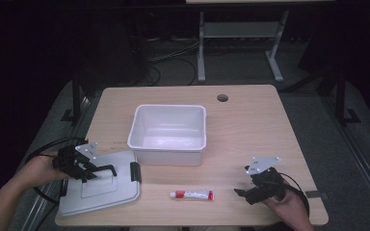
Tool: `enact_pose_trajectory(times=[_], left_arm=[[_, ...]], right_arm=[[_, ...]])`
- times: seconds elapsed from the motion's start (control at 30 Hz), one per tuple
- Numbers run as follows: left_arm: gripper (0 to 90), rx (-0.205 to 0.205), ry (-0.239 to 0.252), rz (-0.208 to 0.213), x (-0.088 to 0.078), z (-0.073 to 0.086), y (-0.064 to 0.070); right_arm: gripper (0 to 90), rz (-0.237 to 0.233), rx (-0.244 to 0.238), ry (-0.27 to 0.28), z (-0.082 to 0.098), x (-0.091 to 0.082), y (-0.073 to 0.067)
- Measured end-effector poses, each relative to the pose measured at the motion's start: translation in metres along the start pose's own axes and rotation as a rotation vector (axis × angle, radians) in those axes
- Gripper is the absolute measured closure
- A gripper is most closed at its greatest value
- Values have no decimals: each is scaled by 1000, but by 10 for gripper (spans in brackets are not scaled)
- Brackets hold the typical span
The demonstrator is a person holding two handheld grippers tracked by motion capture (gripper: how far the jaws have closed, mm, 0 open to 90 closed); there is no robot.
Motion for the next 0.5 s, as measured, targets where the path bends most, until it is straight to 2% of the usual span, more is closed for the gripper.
enact_pose_trajectory(times=[0.5], left_arm=[[584, -16, 7, -21, -3, 4, -3]], right_arm=[[153, -70, -113, -63, -26, 6, -28]])
Point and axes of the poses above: each handheld gripper's, and its own axes: x roughly forward along the jaws, z roughly out of its underside, y roughly to its right, the point moved 6 cm from there along x, roughly forward along the jaws, and after that the axes turned 12 degrees about x, right-handed, at the moved point
